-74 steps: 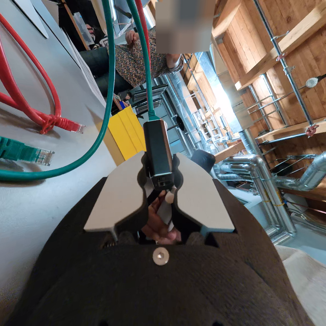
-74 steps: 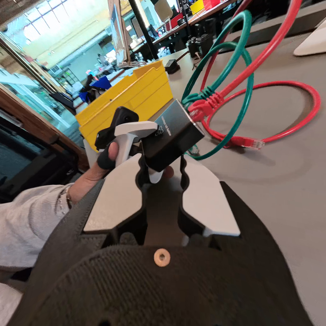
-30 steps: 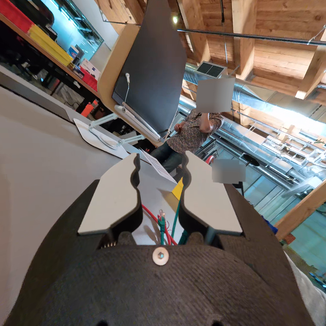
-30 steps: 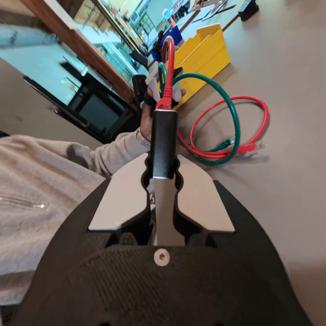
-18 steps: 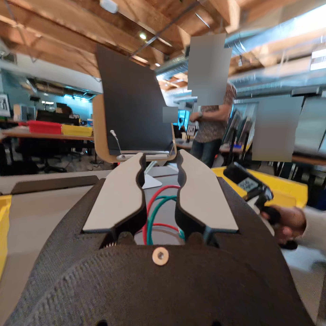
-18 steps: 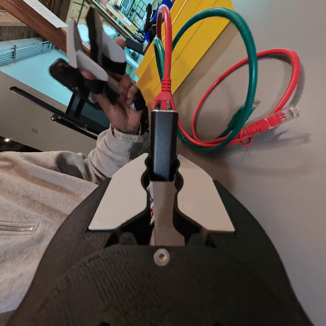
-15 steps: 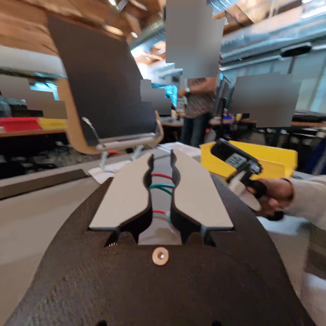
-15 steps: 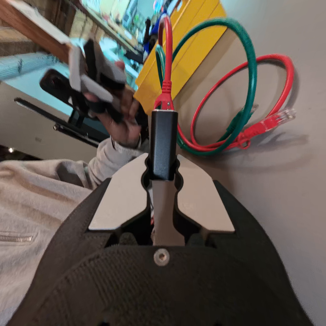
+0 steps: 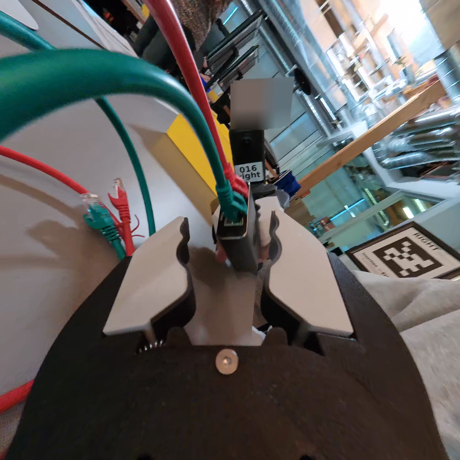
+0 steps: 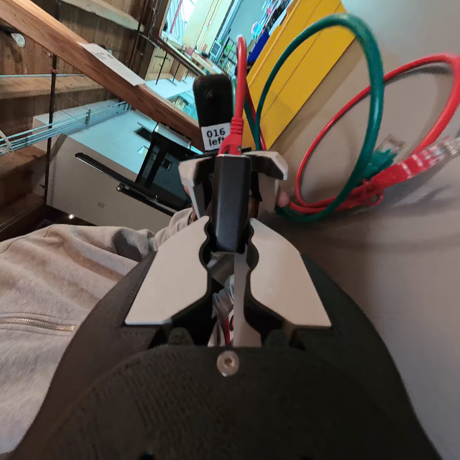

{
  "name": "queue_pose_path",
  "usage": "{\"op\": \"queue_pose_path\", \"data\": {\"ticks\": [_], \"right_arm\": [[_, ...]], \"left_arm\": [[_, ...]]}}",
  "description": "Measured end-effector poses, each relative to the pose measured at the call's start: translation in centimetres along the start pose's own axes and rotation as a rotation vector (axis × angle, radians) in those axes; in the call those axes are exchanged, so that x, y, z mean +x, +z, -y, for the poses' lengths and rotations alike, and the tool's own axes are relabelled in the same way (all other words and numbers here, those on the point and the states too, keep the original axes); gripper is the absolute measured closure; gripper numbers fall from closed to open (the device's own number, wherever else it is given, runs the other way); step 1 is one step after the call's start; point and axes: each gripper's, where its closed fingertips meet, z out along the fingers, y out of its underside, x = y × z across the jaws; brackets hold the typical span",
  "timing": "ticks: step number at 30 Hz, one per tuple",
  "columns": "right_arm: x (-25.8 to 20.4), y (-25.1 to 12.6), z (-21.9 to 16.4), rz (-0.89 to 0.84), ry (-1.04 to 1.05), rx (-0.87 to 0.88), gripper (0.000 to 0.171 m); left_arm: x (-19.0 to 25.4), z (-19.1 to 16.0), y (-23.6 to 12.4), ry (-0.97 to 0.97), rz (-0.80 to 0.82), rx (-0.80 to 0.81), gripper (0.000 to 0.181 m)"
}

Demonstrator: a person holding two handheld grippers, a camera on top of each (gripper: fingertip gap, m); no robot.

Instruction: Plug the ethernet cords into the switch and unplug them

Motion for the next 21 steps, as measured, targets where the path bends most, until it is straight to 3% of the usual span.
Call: {"op": "queue_pose_path", "data": {"ticks": [3,6,11,15,18,21], "right_arm": [[-0.2,0.8,-0.9,0.009,-0.013,-0.048,0.147],[0.1,0.9,-0.9,-0.005,-0.018,-0.037,0.147],[1.0,0.7,0.4,-0.066,-0.062,0.072,0.142],[1.9,-0.8,2.7,-0.199,-0.124,0.241,0.124],[2.0,-1.2,3.5,-0.387,-0.307,0.313,0.102],[1.7,0.3,2.8,-0.609,-0.668,0.23,0.085]], "left_arm": [[0.2,0.4,-0.2,-0.057,-0.057,0.049,0.126],[0.4,0.7,-0.9,-0.145,-0.142,0.057,0.158],[-1.0,0.4,-1.1,-0.129,-0.065,0.037,0.16],[-2.3,2.3,-2.5,-0.193,-0.037,0.179,0.163],[-3.6,3.3,-4.0,-0.266,-0.017,0.282,0.164],[-4.3,4.1,-4.9,-0.311,-0.006,0.359,0.166]]}}
